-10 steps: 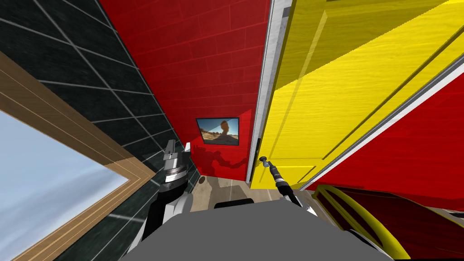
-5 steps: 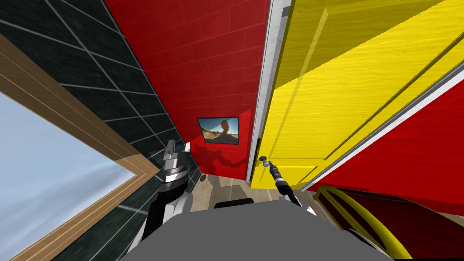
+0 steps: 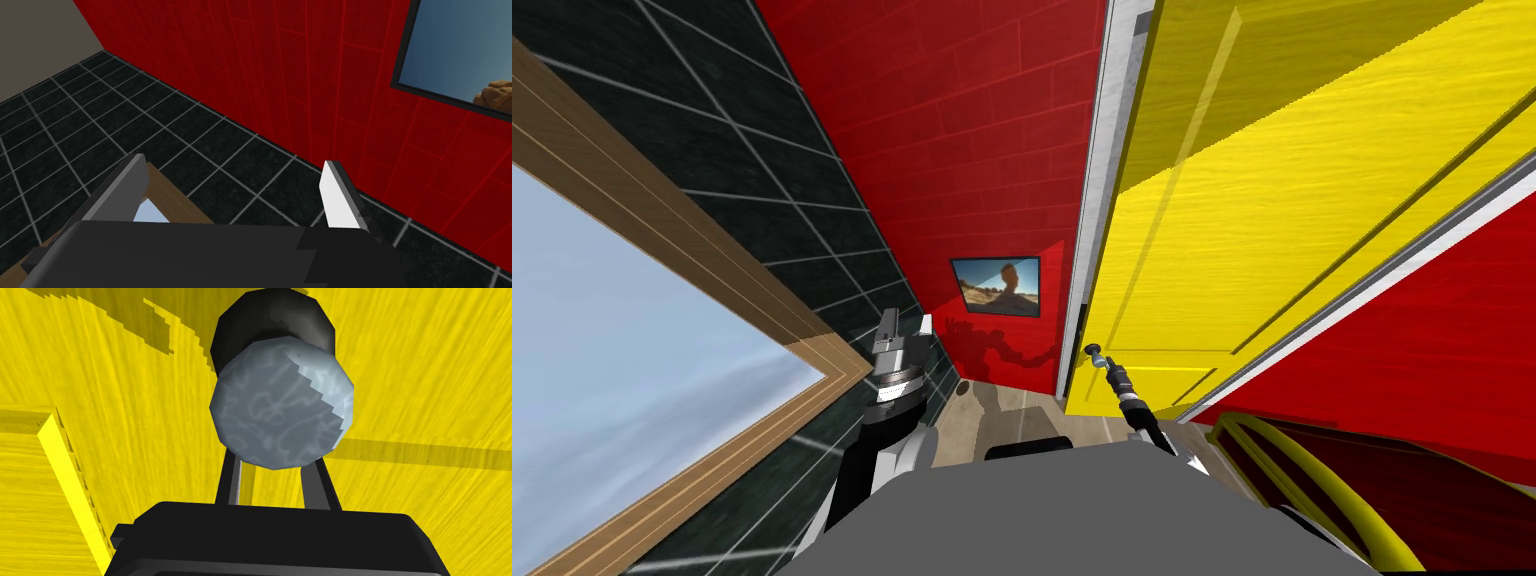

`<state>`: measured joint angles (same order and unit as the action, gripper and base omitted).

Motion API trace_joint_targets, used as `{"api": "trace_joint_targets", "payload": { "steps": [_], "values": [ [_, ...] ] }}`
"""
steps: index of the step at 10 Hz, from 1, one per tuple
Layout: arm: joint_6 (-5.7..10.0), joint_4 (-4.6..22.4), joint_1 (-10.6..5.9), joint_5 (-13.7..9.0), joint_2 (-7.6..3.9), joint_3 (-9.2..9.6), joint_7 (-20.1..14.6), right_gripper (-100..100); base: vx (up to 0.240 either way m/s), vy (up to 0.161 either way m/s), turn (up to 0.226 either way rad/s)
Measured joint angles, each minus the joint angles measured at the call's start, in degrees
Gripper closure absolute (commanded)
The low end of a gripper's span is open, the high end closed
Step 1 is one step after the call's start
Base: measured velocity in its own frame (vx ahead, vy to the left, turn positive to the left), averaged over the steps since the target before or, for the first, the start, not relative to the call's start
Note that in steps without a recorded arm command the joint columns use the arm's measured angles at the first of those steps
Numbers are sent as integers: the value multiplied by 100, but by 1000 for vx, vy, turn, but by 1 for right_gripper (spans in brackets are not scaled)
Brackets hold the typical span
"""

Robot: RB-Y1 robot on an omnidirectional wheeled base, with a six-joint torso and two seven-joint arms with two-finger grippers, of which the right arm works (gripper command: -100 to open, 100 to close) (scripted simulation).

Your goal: Pull the door open

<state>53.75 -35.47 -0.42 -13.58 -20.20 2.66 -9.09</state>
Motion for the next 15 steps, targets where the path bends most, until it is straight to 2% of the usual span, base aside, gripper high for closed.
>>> {"api": "trace_joint_targets", "payload": {
  "steps": [2, 3, 4, 5, 6, 7, 8, 9, 10, 11, 12, 13, 14, 15],
  "values": [
    [17, 129, -83, -75, 31, -1, -302, 100, -42, -17, 73],
    [-2, 109, -70, -94, 14, 7, -457, 100, -36, -16, 44],
    [46, 248, -144, -120, 15, 21, -651, 100, -23, -14, 28],
    [55, 259, -150, -140, 36, 17, -753, 100, -11, -4, 13],
    [7, 128, -71, -147, 33, 15, -780, 100, -21, -13, 28],
    [-31, 139, -98, -177, 53, 11, -877, 100, -55, -26, 106],
    [-152, -75, 5, -231, 62, -8, -998, 100, -41, -23, 37],
    [-118, 86, -100, -242, 64, 10, -1148, 100, -31, -15, 63],
    [-21, 271, -187, -268, 76, 18, -1320, 100, -32, -7, 35],
    [-40, 191, -137, -288, 74, 18, -1432, 100, -36, -8, 47],
    [-145, 23, -57, -326, 77, 10, -1563, 100, -49, -18, 96],
    [-147, 146, -119, -364, 103, 19, -1723, -100, -50, -30, 62],
    [-133, 169, -134, -427, 99, 7, -1846, -100, -80, -16, 106],
    [-157, 114, -130, -508, 147, 27, -1991, -100, -109, 14, 99]
  ]
}}
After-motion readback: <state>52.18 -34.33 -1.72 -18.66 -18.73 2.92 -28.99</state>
